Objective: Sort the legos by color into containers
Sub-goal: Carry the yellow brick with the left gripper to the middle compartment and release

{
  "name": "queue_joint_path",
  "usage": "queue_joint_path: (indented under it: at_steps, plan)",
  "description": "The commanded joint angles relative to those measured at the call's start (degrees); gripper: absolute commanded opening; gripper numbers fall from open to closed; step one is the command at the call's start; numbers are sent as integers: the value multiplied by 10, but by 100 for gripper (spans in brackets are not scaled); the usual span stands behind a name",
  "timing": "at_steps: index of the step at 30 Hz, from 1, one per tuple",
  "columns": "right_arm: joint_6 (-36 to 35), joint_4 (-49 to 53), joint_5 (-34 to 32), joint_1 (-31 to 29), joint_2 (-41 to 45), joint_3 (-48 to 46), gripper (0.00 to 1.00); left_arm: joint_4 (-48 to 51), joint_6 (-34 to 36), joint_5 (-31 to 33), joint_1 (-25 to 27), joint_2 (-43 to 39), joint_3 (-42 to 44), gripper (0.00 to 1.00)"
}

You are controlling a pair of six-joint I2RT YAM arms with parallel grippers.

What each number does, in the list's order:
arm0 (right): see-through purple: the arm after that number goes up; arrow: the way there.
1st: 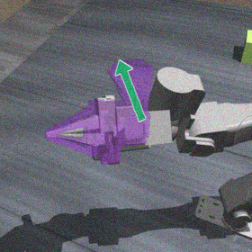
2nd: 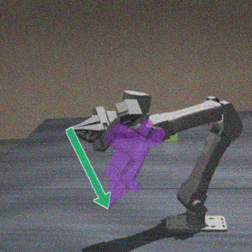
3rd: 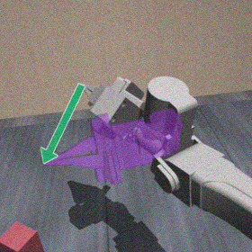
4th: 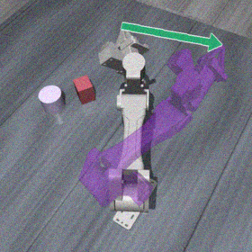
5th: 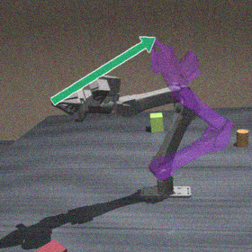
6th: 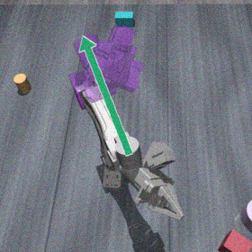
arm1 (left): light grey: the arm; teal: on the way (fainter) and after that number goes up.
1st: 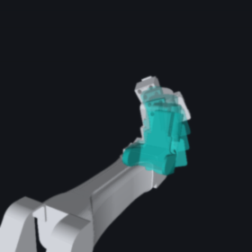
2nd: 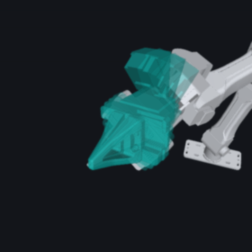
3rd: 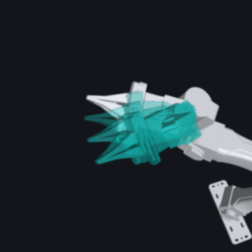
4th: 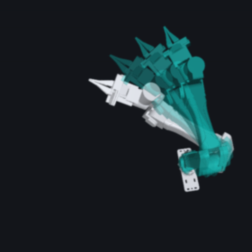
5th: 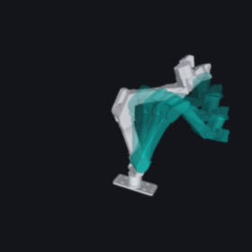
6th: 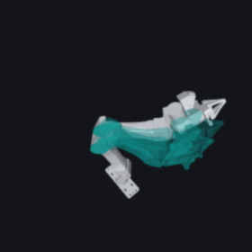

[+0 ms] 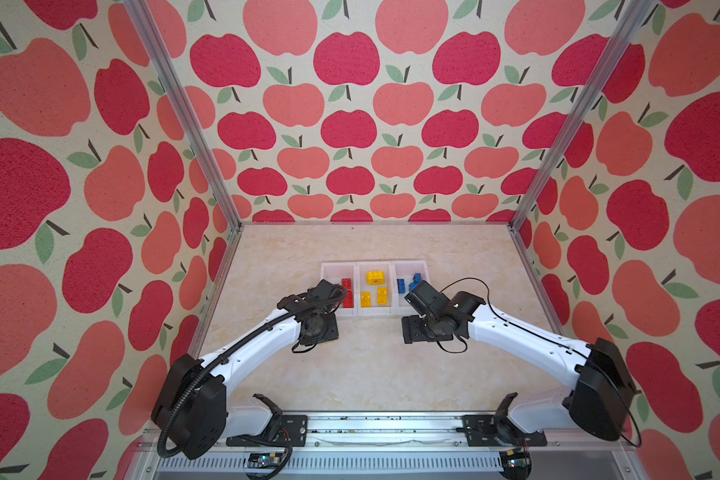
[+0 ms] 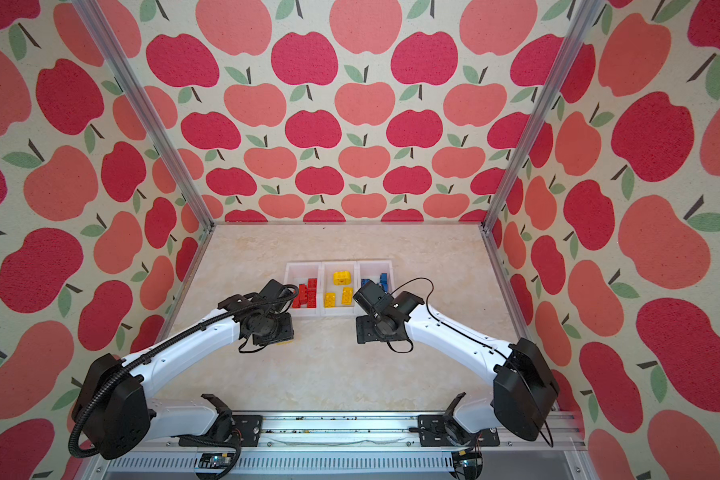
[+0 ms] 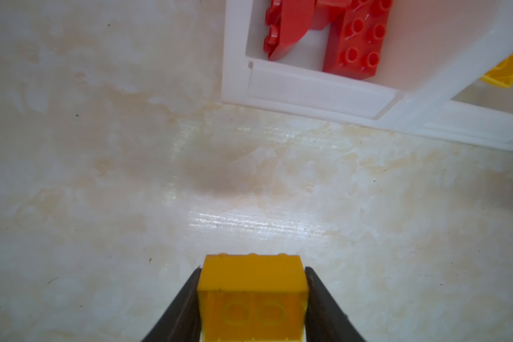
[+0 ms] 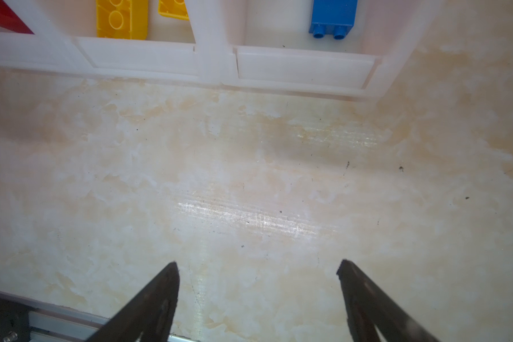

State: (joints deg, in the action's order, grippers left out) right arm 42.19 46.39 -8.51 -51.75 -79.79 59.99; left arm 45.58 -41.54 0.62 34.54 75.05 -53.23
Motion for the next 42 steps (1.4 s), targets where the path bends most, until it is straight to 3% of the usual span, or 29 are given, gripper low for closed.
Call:
queue_joint_path:
  at_steps: [1,13,28,42]
  plan:
    - [22,6,-13,2,24,-13,87,25,26,3,8,9,-45,41]
    - [57,8,-26,2,74,-57,87,6,73,-8,21,103,-190,41]
    - [77,23,-46,3,116,-76,87,-20,126,-47,25,314,-400,40]
    - [72,36,-52,17,152,-90,87,-15,143,-55,19,448,-499,40]
